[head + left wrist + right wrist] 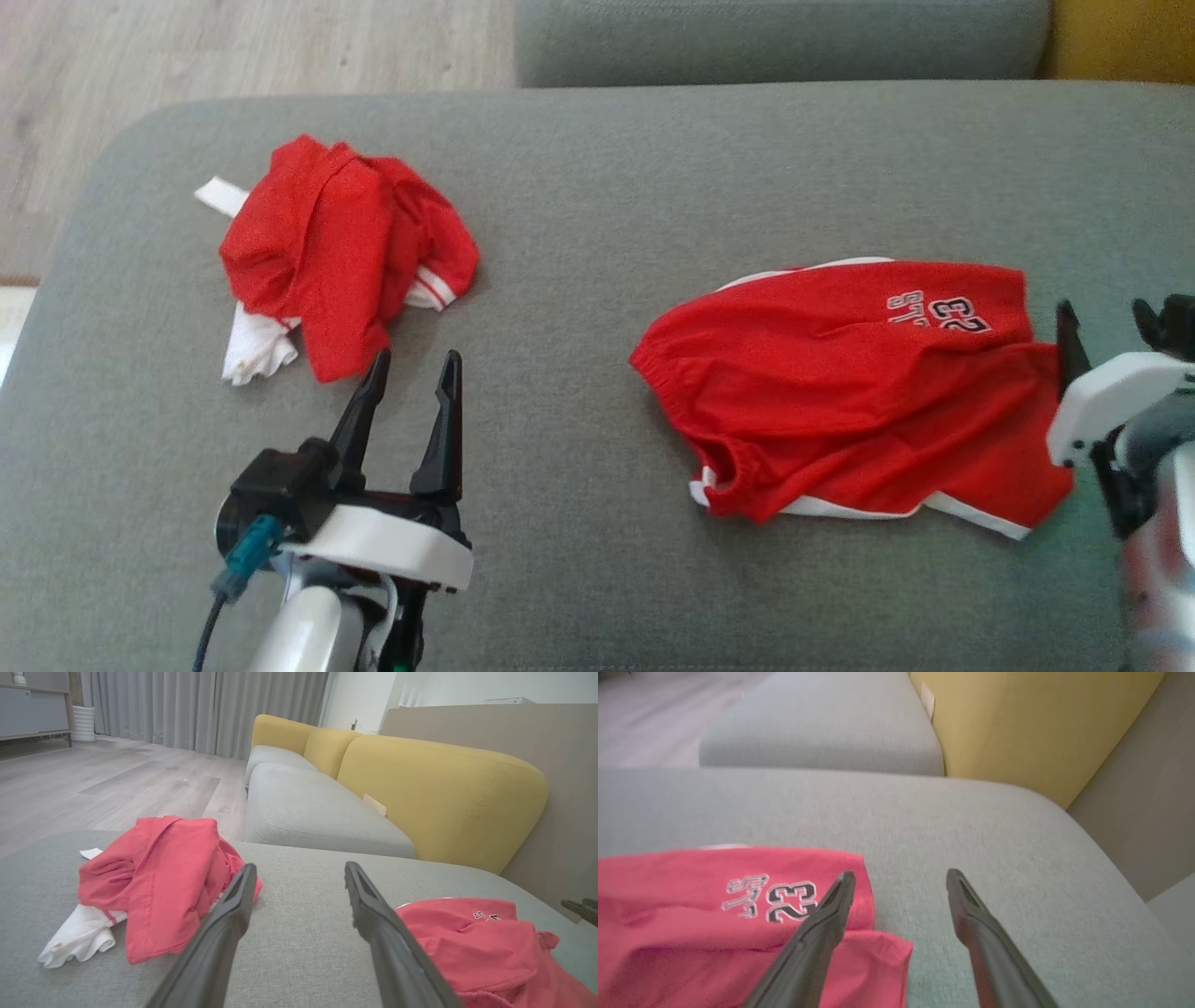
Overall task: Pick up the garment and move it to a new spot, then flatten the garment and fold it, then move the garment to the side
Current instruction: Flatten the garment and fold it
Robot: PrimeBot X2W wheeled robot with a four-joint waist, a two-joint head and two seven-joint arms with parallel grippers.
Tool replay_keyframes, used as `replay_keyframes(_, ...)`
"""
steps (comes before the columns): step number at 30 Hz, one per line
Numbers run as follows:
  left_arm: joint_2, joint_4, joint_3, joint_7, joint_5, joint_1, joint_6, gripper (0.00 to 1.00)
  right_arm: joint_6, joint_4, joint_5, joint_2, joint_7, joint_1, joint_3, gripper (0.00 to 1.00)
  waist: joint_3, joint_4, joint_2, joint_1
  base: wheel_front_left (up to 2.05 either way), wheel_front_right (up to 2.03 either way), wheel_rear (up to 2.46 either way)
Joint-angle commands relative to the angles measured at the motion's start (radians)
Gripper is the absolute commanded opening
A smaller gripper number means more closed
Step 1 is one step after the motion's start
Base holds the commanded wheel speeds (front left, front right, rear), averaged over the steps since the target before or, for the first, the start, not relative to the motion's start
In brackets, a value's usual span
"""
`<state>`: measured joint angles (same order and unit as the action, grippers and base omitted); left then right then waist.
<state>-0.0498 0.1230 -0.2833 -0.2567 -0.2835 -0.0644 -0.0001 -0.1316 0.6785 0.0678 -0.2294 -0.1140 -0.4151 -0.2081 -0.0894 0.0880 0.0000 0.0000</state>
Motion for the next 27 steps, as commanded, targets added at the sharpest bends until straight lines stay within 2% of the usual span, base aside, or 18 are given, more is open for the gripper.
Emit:
replay_keyframes(1, 0.0, -0.033, 0.03, -0.005, -0.005, -0.021, 0.003, 1.0, 0.001, -0.066, -0.027, 0.015, 0.054, 0.005, 0.019, 1.0, 0.023, -0.023, 0.0, 0.0, 0.0, 0.0, 0.0)
replay_keyframes(5, 0.0, -0.037, 0.031, -0.005, -0.003, -0.006, 0.004, 1.0, 0.001, -0.16, -0.086, 0.081, 0.154, 0.068, 0.036, 1.0, 0.049, -0.054, 0.0, 0.0, 0.0, 0.0, 0.0)
replay_keyframes(12, 0.0, -0.042, 0.024, -0.005, -0.001, 0.016, -0.001, 1.0, 0.001, -0.332, -0.2, 0.163, 0.246, 0.253, 0.089, 1.0, 0.082, -0.096, 0.0, 0.0, 0.0, 0.0, 0.0)
replay_keyframes(19, 0.0, -0.042, 0.021, -0.005, 0.006, 0.023, -0.014, 1.0, 0.001, -0.424, -0.259, 0.178, 0.292, 0.4, 0.176, 1.0, 0.086, -0.128, 0.0, 0.0, 0.0, 0.0, 0.0)
replay_keyframes(27, 0.0, -0.019, 0.008, -0.005, 0.026, 0.006, -0.037, 1.0, 0.001, -0.429, -0.3, 0.179, 0.304, 0.406, 0.179, 1.0, 0.063, -0.143, 0.0, 0.0, 0.0, 0.0, 0.0)
